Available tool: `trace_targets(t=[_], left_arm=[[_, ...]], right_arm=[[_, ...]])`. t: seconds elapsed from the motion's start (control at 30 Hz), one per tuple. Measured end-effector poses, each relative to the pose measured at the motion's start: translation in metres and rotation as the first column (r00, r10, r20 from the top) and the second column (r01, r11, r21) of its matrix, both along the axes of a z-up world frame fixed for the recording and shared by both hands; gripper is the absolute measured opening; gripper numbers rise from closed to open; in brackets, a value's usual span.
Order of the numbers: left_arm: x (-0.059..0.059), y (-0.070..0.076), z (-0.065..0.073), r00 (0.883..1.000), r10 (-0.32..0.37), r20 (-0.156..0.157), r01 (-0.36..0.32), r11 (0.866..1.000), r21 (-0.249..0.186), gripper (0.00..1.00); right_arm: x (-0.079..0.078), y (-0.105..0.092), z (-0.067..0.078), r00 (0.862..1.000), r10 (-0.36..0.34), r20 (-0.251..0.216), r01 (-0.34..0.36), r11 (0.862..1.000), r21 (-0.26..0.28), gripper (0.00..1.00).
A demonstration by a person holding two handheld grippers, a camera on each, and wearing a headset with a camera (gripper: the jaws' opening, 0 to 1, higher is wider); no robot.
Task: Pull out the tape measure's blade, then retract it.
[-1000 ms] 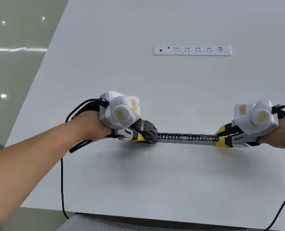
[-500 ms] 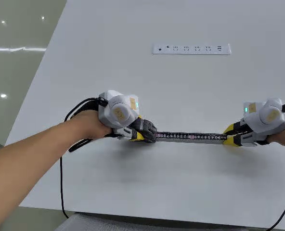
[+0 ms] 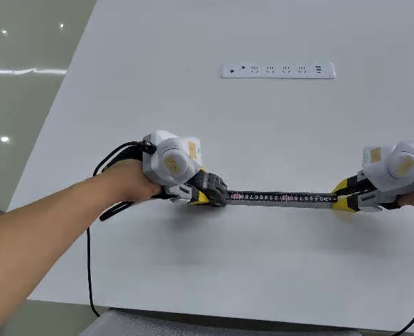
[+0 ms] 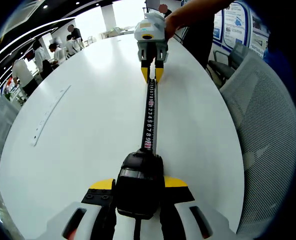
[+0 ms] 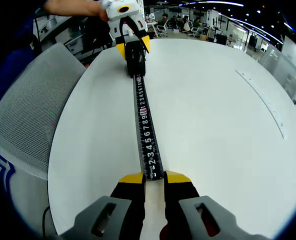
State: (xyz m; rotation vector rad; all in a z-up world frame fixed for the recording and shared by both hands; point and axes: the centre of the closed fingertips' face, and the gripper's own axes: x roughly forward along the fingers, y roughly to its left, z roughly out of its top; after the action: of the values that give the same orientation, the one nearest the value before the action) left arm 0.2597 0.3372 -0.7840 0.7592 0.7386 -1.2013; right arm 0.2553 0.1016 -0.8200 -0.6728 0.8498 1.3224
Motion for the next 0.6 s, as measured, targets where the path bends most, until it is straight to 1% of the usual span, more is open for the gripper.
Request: trace_targets(t=[0.23,0.43,0.6], left_arm=[[0.0002,0.0003,-0.0002,1.0,0.002,0.001,-0.002,1.0,-0.001,0.29],[0.0005,-0.0006,-0.0003,1.0,-0.001,0.001,0.001,1.0,-0.001,0.3],[0.001,-0.0014,-0.0005,1.0,0.005,0.001,-0.005,1.0,-0.002,0.3]], right_arm=[[0.0005,-0.0046,-0.0001,1.0,-0.009,-0.001,0.009,1.0,-0.006,0.09],[0.0001,-0.0043,0.0002,1.0,-0.018,0.003,0.018,1.0,-0.012,0.1],[-0.0007,-0.0037,0.0004,1.0,-0.008,0.011,0.008,1.0,-0.026,0.11]])
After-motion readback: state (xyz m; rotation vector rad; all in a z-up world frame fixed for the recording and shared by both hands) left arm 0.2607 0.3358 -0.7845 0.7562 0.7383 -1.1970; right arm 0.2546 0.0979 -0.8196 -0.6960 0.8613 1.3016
